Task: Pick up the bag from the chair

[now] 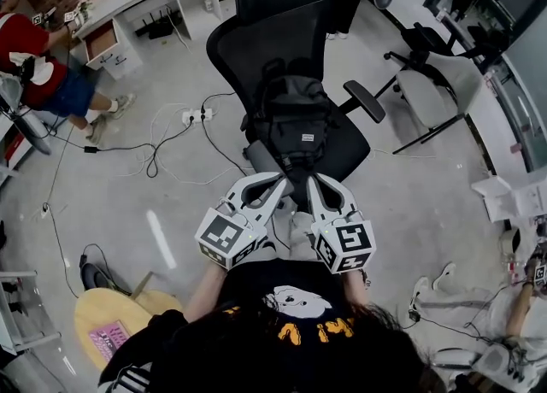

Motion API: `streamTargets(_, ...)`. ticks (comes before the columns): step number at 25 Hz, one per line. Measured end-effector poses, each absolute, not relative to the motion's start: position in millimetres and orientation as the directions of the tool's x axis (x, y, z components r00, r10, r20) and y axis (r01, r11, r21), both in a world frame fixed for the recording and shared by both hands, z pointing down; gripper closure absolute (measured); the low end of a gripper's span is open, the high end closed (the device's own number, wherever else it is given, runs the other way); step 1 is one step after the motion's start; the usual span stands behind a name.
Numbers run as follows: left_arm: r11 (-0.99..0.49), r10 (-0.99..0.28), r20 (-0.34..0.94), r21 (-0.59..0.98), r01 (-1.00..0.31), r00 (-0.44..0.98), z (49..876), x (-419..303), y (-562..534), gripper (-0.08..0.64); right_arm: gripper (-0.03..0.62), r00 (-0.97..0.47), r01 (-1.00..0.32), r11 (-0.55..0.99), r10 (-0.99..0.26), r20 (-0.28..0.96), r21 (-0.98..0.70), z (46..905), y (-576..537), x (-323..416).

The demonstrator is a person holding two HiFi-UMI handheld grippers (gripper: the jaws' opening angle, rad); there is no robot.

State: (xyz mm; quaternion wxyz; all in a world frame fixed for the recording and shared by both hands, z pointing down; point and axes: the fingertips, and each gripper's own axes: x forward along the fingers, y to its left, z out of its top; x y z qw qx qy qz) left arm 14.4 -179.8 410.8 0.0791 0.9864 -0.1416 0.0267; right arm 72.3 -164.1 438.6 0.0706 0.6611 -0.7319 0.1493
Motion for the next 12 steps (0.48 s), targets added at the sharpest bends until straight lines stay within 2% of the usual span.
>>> streamTargets(12, -0.88, -0.438, 0.11, 0.15, -0.451, 0.892, 427.1, 62.7, -266.9, 0.551, 0.584, -0.252, -0.967, 0.223, -0.91, 0.33, -0.123, 458.6, -265.4, 138.6)
